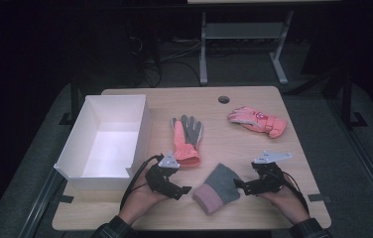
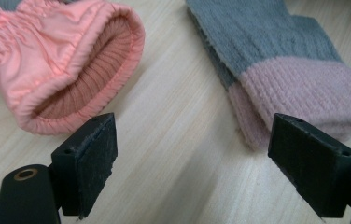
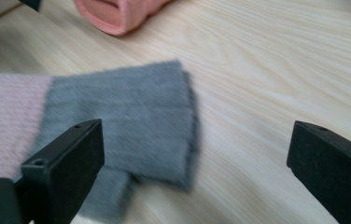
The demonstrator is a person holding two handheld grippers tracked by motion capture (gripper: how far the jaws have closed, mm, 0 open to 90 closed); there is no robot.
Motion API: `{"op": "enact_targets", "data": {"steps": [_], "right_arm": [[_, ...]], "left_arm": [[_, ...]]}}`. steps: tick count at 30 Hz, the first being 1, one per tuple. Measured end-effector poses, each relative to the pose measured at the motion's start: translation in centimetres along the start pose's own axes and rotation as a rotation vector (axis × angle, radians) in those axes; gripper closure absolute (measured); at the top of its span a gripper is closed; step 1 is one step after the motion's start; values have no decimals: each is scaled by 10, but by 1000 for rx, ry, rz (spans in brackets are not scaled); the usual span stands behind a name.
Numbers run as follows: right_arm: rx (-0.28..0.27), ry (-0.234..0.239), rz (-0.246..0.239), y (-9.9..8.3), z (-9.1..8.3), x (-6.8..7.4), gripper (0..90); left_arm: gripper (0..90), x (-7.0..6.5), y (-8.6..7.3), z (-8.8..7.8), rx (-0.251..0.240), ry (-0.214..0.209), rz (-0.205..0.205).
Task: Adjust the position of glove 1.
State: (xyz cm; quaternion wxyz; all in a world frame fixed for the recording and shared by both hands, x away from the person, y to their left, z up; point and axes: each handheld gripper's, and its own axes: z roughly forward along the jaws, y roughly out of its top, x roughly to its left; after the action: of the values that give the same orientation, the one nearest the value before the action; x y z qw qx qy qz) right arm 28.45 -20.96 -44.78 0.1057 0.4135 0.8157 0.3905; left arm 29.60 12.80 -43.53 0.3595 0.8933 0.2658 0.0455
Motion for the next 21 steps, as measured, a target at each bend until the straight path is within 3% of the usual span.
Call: {"op": "enact_targets", "data": {"steps": [9, 21], "right_arm": [[-8, -64, -5, -22, -16, -11, 32], [-26, -92, 2, -34, -29, -20, 32]], "left_arm": [[152, -7, 16, 1, 6, 8, 16], [152, -24, 39, 17, 13, -26, 43]]}}
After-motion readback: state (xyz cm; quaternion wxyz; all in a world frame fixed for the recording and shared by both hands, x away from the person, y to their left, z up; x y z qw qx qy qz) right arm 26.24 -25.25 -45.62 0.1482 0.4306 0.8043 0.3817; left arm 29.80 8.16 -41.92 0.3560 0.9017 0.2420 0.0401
